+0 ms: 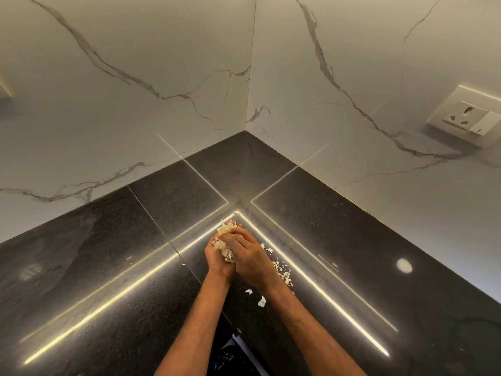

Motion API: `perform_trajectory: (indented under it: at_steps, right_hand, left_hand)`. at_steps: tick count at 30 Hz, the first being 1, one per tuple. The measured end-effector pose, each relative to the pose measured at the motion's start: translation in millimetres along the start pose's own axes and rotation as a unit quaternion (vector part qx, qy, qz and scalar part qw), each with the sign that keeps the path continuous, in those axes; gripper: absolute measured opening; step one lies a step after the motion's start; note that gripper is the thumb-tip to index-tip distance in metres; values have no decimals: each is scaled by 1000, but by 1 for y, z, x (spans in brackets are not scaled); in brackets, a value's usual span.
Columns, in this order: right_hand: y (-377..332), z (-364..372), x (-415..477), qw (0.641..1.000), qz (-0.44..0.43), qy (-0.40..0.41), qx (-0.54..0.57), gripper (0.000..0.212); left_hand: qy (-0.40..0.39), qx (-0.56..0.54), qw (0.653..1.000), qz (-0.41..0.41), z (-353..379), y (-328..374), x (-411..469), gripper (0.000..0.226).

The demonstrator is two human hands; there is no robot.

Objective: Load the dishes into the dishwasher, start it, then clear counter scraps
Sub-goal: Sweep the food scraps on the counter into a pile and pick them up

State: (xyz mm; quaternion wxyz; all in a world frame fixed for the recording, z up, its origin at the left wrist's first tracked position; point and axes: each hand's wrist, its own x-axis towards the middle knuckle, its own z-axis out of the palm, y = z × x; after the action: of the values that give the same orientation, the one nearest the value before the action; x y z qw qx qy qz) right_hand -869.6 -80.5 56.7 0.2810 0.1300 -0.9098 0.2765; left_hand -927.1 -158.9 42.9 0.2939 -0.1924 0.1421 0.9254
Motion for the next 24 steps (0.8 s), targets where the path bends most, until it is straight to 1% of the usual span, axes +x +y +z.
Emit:
perform_trajectory:
  at_steps: [2,4,6,7,8,9,10,11,13,14,17,19,21,24]
  right_hand:
    - [-4,-11,-1,999,22,32,36,33]
    - [-3,-25,-6,992,77,70,74,32]
    - [7,-37,-25,974,178,112,89,35]
    - [16,-40,-41,961,236,117,85,35]
    - [27,-42,-61,949,291,101,73,35]
    - [35,-44,-83,937,340,61,49,40]
    - [41,-43,-106,928,373,9,14,52]
    - [44,-41,-127,920,389,-46,-25,66]
    - [40,-29,-150,905,388,-134,-107,87]
    - [35,-22,-150,900,383,-159,-133,95]
    - [23,4,-118,897,371,-186,-150,112]
    - [27,20,-90,896,383,-170,-147,115]
    - [38,33,-67,893,394,-163,-143,114]
    - [54,52,-43,904,353,-199,-138,109]
  left_hand:
    - [9,-8,1000,-3,-2,-1,1,47]
    - [28,11,1000,9,-5,-1,5,48]
    - [50,35,998,35,-6,0,8,51]
    - [57,42,996,49,-8,2,9,54]
    - [60,48,995,56,-9,5,9,55]
    - [58,50,995,61,-9,10,8,53]
    - [56,54,995,65,-9,15,7,53]
    - [53,54,994,73,-10,21,7,55]
    - [53,52,993,88,-10,33,7,57]
    - [53,48,993,94,-10,39,6,55]
    - [51,20,992,113,-17,55,4,53]
    - [53,29,990,124,-19,64,-1,42]
    - [55,34,989,135,-22,73,-5,39]
    - [59,26,986,154,-26,89,-12,34]
